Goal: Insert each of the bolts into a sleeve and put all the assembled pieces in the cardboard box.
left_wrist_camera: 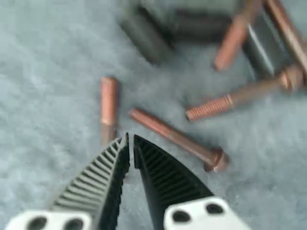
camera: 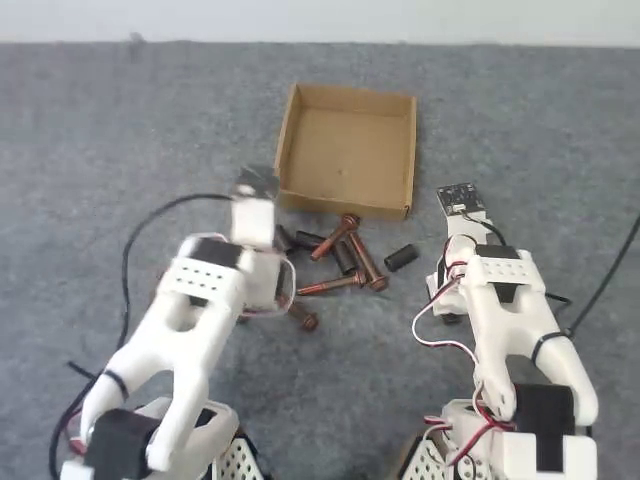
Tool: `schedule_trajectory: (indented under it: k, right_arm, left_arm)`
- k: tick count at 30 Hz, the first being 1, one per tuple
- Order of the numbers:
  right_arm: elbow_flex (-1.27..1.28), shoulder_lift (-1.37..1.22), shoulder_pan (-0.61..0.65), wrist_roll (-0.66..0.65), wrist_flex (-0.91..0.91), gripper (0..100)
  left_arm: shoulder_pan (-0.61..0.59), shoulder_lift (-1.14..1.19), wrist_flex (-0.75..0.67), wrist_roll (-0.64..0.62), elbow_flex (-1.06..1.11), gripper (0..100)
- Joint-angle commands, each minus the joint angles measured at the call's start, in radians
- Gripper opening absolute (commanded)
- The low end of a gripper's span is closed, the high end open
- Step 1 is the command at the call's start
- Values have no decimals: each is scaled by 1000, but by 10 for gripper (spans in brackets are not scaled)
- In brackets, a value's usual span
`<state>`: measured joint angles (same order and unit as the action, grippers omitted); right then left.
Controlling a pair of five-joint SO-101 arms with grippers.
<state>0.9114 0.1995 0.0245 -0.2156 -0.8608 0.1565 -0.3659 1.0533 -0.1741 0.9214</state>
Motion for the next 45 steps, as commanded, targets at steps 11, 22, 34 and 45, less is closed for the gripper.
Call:
schedule_trajectory:
  k: [11, 22, 34, 45]
  right_arm:
    - [-46, 4, -16, -14, -4, 6]
    - [-46, 4, -16, -14, -5, 6]
    - [-46, 4, -16, -14, -5, 6]
    - [-46, 4, -16, -14, -5, 6]
  left_arm:
    - [-20, 370, 31, 6, -130, 10]
    - [-87, 367, 69, 38, -165, 10]
    - [-141, 318, 69, 40, -154, 10]
    - [-299, 319, 0, 35, -156, 11]
